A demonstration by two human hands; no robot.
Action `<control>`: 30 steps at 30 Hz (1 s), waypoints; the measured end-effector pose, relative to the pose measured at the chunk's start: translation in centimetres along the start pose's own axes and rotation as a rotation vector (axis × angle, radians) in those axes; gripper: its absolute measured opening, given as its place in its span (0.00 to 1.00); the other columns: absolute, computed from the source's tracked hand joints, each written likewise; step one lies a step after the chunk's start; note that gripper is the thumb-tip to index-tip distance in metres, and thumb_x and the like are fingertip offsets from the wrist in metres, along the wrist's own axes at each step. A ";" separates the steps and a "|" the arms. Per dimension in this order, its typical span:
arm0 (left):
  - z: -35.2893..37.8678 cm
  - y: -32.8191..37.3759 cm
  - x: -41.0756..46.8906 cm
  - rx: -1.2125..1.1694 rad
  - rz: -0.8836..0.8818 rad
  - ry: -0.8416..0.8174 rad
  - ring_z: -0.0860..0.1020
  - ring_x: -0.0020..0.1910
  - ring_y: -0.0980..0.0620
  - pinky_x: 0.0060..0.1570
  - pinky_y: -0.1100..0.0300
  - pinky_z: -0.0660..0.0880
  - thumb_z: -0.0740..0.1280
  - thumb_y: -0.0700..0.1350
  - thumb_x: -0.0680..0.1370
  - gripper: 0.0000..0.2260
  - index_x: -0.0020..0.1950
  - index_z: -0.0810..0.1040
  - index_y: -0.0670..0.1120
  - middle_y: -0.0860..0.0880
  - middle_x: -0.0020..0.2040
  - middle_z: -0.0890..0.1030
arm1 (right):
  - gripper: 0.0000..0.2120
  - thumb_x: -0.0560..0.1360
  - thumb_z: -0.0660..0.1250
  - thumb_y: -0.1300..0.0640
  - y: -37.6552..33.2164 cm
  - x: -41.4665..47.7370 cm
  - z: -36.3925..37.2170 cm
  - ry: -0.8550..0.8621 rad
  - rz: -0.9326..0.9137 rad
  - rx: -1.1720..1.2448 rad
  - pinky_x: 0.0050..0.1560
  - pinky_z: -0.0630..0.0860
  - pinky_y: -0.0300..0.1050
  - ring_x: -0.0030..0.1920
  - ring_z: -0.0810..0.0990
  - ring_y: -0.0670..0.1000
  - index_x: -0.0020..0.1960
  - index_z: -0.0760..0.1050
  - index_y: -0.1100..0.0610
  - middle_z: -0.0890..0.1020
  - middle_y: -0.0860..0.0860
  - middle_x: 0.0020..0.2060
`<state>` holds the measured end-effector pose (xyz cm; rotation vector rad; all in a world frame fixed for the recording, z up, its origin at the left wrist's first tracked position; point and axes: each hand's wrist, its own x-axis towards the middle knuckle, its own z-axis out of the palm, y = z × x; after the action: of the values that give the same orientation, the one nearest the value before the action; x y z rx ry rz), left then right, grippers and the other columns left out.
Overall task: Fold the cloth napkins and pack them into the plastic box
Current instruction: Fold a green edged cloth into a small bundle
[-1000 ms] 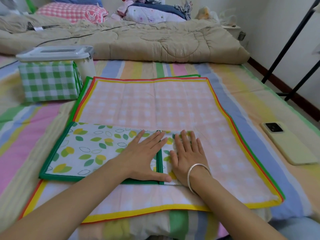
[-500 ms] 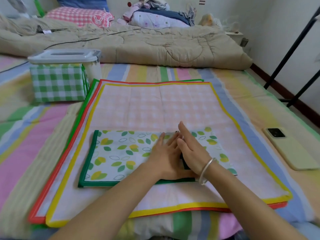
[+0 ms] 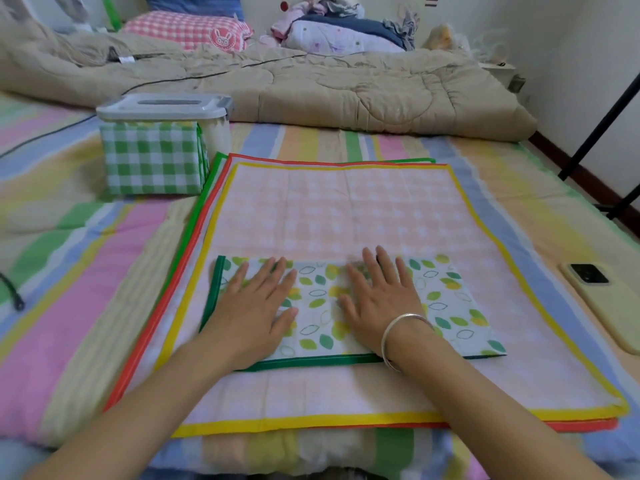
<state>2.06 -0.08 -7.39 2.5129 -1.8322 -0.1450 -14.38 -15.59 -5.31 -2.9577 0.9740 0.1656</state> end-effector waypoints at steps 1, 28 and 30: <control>0.3 0.1 0.0 0.024 -0.004 0.010 0.31 0.77 0.55 0.76 0.48 0.32 0.15 0.68 0.64 0.45 0.79 0.34 0.53 0.53 0.79 0.33 | 0.39 0.71 0.28 0.39 -0.8 0.2 -0.1 0.015 -0.056 -0.005 0.76 0.35 0.59 0.77 0.32 0.54 0.80 0.43 0.47 0.38 0.51 0.79; -5.0 -4.0 -2.0 -0.418 -0.745 0.119 0.79 0.48 0.47 0.48 0.52 0.78 0.74 0.55 0.74 0.13 0.49 0.74 0.51 0.53 0.47 0.81 | 0.40 0.69 0.35 0.33 -3.3 0.9 1.6 0.003 -0.349 0.097 0.69 0.33 0.73 0.75 0.28 0.51 0.78 0.32 0.46 0.36 0.40 0.77; -5.3 -4.9 -1.6 -0.452 -0.759 0.056 0.80 0.43 0.48 0.44 0.53 0.78 0.75 0.56 0.72 0.12 0.42 0.80 0.49 0.51 0.40 0.81 | 0.40 0.69 0.35 0.33 -3.4 1.0 1.7 -0.003 -0.350 0.086 0.69 0.33 0.73 0.76 0.29 0.51 0.78 0.32 0.46 0.37 0.40 0.77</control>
<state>6.68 2.80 -2.39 2.6542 -0.6329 -0.4333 -11.72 -13.41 -7.15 -2.9837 0.4373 0.1160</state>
